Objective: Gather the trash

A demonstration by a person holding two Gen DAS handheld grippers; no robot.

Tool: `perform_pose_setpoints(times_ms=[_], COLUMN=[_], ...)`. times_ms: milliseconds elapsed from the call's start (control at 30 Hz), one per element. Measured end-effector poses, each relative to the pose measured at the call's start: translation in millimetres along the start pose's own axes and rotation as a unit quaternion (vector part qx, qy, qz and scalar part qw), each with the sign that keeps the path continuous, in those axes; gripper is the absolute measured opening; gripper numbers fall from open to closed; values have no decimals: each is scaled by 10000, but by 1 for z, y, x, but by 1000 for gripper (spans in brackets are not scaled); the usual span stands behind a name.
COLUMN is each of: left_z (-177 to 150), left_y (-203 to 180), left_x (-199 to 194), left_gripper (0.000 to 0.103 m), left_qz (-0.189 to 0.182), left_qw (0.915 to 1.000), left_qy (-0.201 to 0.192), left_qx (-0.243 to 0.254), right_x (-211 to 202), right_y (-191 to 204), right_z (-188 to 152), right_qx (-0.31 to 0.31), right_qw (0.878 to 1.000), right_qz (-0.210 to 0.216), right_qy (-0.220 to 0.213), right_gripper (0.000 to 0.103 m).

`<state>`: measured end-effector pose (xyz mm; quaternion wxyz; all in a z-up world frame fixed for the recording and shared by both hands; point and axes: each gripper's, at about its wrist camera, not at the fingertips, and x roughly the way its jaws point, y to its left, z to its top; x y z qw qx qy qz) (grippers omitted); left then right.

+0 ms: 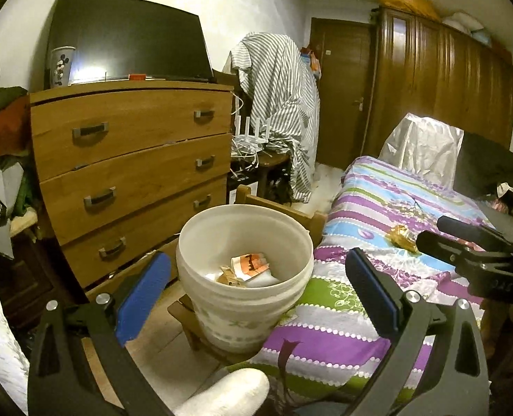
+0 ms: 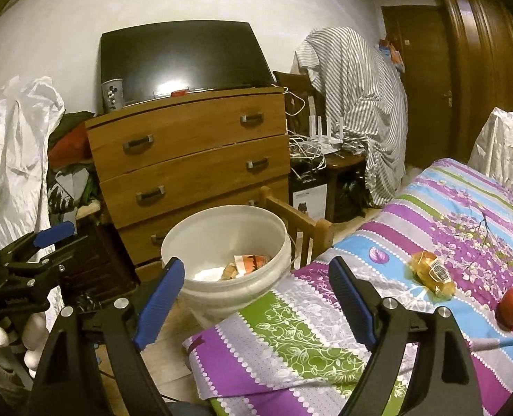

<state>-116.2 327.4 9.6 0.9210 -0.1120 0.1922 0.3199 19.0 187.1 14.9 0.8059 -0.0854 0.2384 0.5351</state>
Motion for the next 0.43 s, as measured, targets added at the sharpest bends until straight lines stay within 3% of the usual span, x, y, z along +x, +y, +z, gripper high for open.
perform_pose_setpoints(times_ms=[433], left_z=[-1], left_y=[4], left_x=[13], left_gripper=[97], left_qz=[193], left_qw=[9996], left_qy=[195], left_qx=[-54], right_x=[9], right_y=[4], right_z=[2], right_qx=[31], right_qw=[9999], right_qz=[19], right_qy=[95], right_gripper=[91])
